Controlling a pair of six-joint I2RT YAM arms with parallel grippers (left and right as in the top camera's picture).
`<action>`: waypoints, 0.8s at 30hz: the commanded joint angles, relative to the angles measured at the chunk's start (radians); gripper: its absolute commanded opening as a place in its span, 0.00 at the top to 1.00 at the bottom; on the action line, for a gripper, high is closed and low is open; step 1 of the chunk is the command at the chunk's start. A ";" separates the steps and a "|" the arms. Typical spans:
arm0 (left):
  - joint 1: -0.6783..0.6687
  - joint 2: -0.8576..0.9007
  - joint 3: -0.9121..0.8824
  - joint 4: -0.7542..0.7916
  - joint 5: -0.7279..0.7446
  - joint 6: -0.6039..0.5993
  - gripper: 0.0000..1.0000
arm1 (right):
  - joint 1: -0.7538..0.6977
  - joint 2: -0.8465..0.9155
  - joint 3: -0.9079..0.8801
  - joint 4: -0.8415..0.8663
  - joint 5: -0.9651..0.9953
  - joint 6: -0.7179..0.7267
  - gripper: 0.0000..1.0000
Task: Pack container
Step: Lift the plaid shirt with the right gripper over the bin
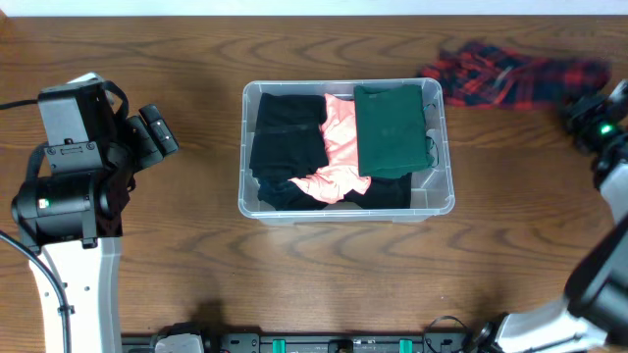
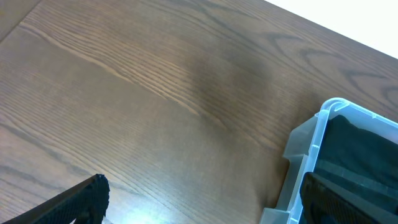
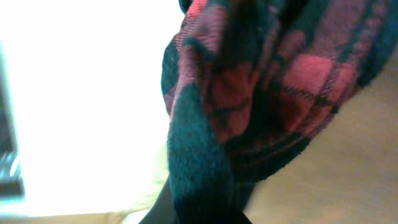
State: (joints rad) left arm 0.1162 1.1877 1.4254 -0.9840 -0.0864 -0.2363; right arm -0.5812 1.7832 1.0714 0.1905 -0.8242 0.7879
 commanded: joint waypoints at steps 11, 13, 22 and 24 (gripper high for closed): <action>0.005 0.002 -0.002 0.000 -0.012 -0.009 0.02 | 0.180 -0.595 0.117 -0.134 -0.092 0.204 0.99; 0.005 0.002 -0.002 0.000 -0.012 -0.009 0.02 | 0.207 -0.625 0.169 -0.169 -0.059 0.243 0.99; 0.005 0.002 -0.002 0.000 -0.012 -0.009 0.02 | 0.487 -0.594 0.462 -0.448 0.123 0.241 0.99; 0.005 0.002 -0.002 0.000 -0.012 -0.009 0.02 | 0.570 -0.563 0.501 -0.499 0.174 0.217 0.99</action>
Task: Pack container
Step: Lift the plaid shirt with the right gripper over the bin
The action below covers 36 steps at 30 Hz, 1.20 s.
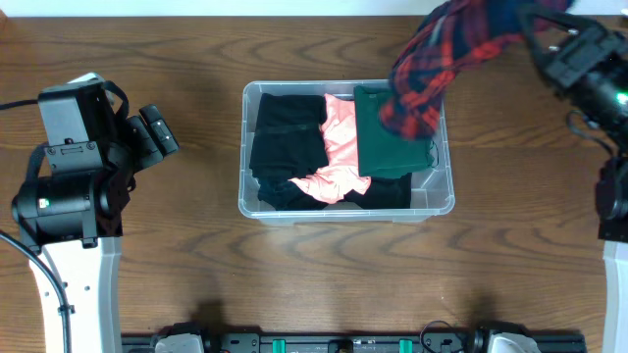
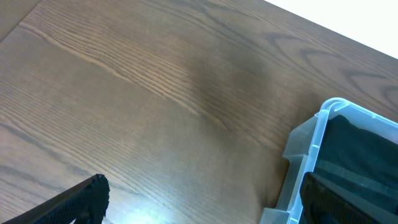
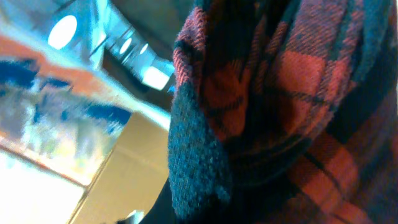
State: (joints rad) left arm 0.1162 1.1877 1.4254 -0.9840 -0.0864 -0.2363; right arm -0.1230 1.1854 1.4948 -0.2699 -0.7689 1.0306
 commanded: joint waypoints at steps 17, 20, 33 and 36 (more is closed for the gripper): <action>0.005 0.002 -0.002 0.000 -0.012 -0.009 0.02 | 0.651 0.496 0.114 0.341 0.152 0.100 0.99; 0.005 0.002 -0.002 0.000 -0.012 -0.009 0.02 | 0.663 0.521 0.114 0.385 0.151 0.143 0.99; 0.005 0.002 -0.002 0.000 -0.012 -0.009 0.02 | 0.682 0.523 0.135 0.349 0.142 0.123 0.99; 0.005 0.002 -0.002 0.000 -0.012 -0.009 0.02 | 0.688 0.535 0.134 0.325 0.160 0.097 0.99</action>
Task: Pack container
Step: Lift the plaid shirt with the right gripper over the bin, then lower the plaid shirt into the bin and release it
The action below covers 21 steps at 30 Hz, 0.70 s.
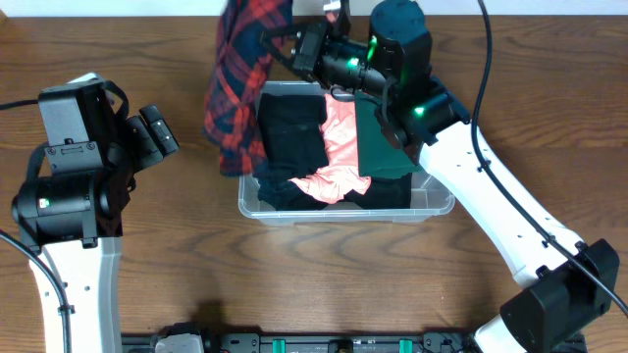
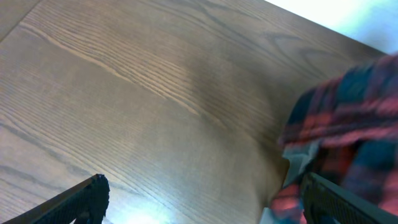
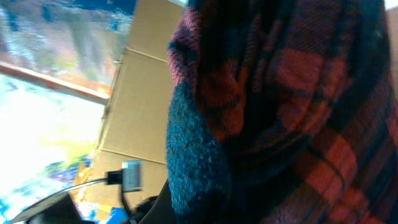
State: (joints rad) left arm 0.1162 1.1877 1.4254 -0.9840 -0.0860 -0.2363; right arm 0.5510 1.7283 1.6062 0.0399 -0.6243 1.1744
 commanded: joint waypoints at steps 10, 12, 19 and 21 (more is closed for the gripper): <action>0.005 0.002 -0.002 0.000 -0.012 -0.009 0.02 | 0.003 -0.003 0.023 -0.246 0.055 -0.233 0.99; 0.005 0.002 -0.002 0.000 -0.012 -0.009 0.02 | 0.002 -0.003 0.023 -0.288 0.063 -0.271 0.99; 0.005 0.002 -0.002 0.000 -0.012 -0.009 0.02 | 0.048 -0.003 0.023 0.002 0.054 -0.238 0.99; 0.005 0.002 -0.002 0.000 -0.012 -0.009 0.02 | 0.063 -0.003 0.023 0.070 0.105 -0.224 0.99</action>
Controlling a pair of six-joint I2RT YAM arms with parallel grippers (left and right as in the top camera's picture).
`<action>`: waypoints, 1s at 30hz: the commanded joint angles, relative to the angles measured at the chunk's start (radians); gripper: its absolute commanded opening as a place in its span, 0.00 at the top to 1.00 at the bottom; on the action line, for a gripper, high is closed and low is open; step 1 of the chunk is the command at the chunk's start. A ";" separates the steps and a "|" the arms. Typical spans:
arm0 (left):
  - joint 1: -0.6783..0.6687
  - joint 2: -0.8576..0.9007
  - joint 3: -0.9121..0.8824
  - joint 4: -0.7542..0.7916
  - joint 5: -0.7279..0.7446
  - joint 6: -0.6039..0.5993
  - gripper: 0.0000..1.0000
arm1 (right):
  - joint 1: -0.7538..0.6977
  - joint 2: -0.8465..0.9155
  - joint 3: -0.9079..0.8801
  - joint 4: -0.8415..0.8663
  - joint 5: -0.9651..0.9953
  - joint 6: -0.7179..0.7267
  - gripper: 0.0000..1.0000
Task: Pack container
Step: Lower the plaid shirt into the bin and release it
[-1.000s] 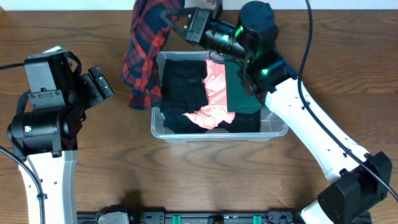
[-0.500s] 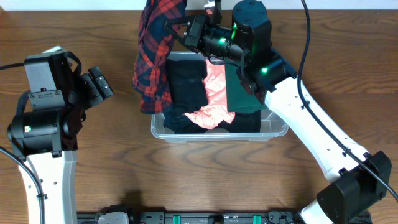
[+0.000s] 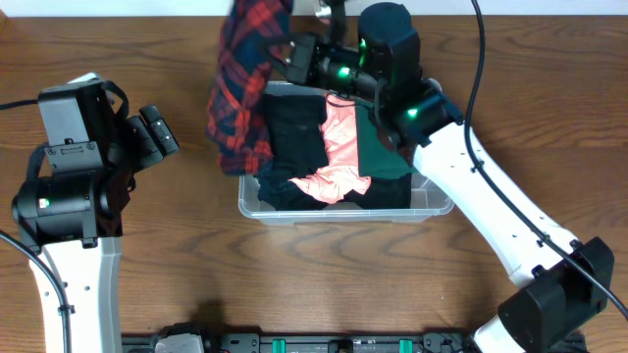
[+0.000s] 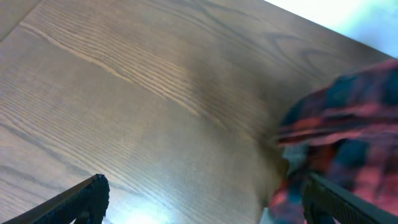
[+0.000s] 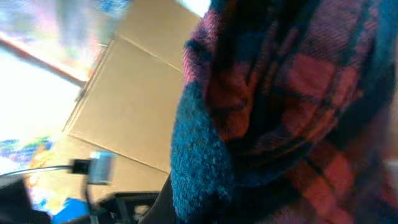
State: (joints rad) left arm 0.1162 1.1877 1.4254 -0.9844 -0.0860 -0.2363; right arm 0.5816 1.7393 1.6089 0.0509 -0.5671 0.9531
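A clear plastic container [image 3: 433, 206] sits mid-table holding folded black, pink and dark green clothes. A red and dark blue plaid garment [image 3: 242, 83] hangs over the container's left end, with my right gripper [image 3: 299, 51] shut on its top. In the right wrist view the plaid cloth [image 5: 292, 93] fills the frame and hides the fingers. My left gripper [image 3: 160, 130] stays at the table's left, open, its fingertips [image 4: 81, 199] wide apart over bare wood, with the plaid cloth [image 4: 342, 124] at the right edge.
The wooden table [image 3: 147, 265] spreads around the container. The left arm's body [image 3: 69, 167] stands at the left edge. My right arm [image 3: 491, 216] reaches across the container from the lower right.
The right gripper and plaid garment shifted slightly; the cloth still hangs over the container's left end. The left arm has not moved.
The plaid garment lay on the table at the far right with the right gripper on it. Then it was lifted over the container's right end. Later it hung over the container's left end, where it stays. The left gripper stayed open and still.
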 commanded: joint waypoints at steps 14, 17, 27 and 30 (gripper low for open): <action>0.005 0.002 -0.002 0.001 -0.012 -0.009 0.02 | 0.093 0.042 0.020 0.216 0.161 0.060 0.99; 0.005 0.002 -0.002 0.001 -0.012 -0.009 0.02 | 0.097 0.075 0.020 0.172 0.154 0.060 0.99; 0.005 0.002 -0.002 0.001 -0.012 -0.009 0.02 | 0.169 0.178 0.020 0.196 0.122 0.045 0.99; 0.005 0.002 -0.002 0.001 -0.012 -0.009 0.02 | 0.168 0.175 0.020 0.190 0.122 0.001 0.99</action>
State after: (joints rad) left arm 0.1162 1.1877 1.4254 -0.9840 -0.0860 -0.2363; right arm 0.7399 1.9465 1.6081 0.2211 -0.4370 1.0008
